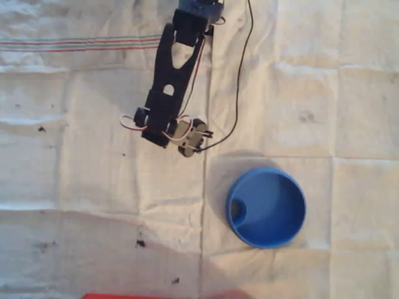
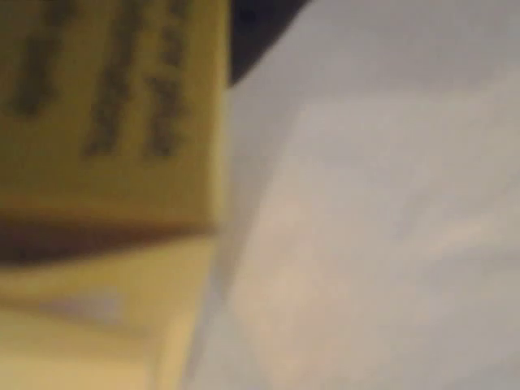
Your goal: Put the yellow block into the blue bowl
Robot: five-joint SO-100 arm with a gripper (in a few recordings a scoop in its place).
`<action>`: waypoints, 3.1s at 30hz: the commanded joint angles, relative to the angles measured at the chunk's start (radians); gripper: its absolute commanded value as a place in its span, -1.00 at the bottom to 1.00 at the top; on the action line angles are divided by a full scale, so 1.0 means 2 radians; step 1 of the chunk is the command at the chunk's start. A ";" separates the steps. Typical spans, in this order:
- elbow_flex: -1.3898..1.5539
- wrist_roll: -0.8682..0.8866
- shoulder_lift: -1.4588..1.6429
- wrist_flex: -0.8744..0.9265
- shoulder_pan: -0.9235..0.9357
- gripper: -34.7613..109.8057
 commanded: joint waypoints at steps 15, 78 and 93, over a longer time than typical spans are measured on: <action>-0.289 0.002 0.054 0.061 -0.200 -0.52; -0.492 -0.101 0.090 0.137 -0.278 -0.52; -0.489 -0.100 0.285 0.141 -0.241 -0.52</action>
